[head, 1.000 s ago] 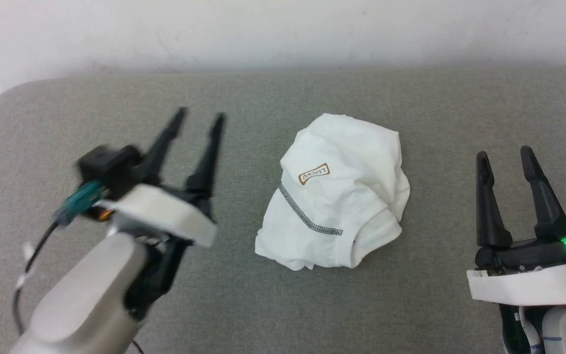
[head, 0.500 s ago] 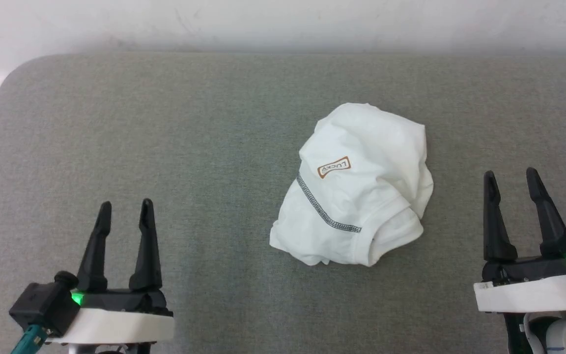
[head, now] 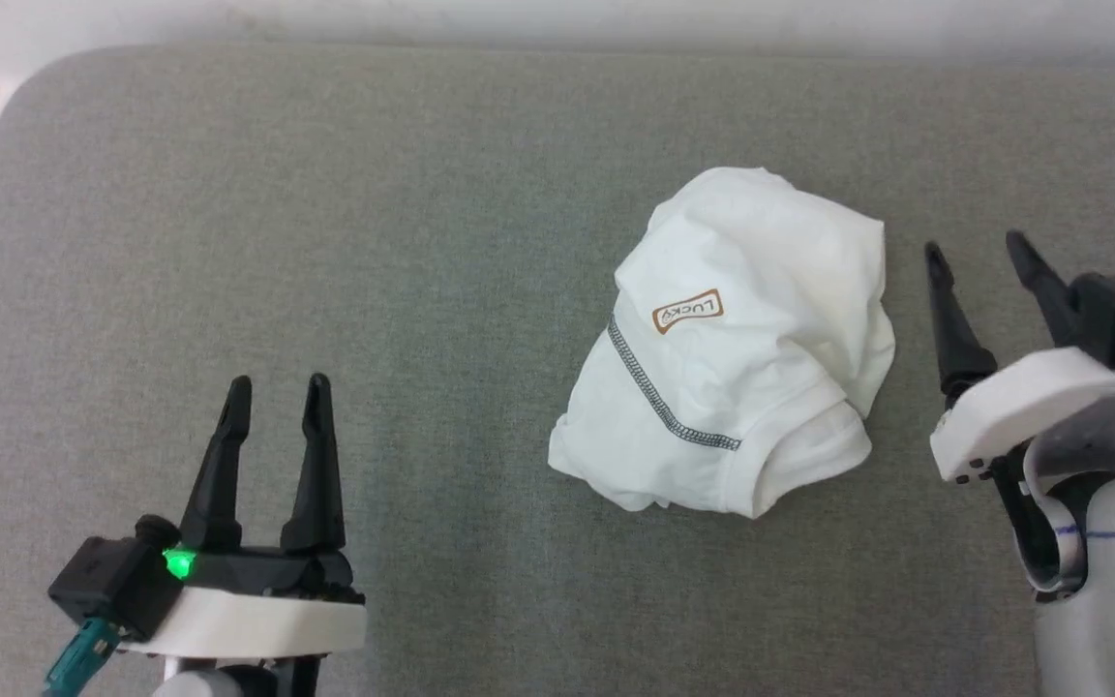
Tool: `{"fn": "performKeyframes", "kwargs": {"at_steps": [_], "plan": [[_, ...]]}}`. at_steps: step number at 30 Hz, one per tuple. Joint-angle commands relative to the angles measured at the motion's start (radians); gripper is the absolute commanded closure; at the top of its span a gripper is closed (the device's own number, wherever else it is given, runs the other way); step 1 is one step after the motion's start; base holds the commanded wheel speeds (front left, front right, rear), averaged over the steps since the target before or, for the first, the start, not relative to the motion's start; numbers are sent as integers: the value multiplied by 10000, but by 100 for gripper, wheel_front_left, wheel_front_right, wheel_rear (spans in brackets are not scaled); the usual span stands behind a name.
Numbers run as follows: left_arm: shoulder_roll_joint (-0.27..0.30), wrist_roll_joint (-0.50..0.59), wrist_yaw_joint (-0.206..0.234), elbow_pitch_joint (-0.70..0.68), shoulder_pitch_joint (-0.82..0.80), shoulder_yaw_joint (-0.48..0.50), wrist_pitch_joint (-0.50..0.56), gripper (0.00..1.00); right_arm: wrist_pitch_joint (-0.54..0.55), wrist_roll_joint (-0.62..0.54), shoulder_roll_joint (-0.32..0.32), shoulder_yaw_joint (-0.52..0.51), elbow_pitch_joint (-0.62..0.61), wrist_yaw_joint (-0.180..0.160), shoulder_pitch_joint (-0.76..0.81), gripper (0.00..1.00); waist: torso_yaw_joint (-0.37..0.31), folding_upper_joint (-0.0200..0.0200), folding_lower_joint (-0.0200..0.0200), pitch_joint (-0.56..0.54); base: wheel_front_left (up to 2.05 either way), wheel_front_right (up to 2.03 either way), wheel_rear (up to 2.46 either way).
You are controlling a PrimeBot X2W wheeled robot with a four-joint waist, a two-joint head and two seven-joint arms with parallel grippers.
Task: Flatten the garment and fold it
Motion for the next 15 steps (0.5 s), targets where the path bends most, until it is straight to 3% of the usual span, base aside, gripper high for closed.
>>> {"fn": "performKeyframes", "kwargs": {"at_steps": [1,7,15], "plan": [[-85,99,-107,78,-225,9,-47,0,632,-78,-46,-193,249,-13,-173,0,149,0,-1,310,0,0,0],[-191,93,-214,261,-549,-70,-47,0,2770,-418,-588,-163,776,-13,-205,0,519,0,-1,726,0,0,0],[-225,-10,-236,357,-816,-182,-47,0,3326,-159,-901,395,1352,-13,-127,0,880,0,-1,1211,0,0,0]]}}
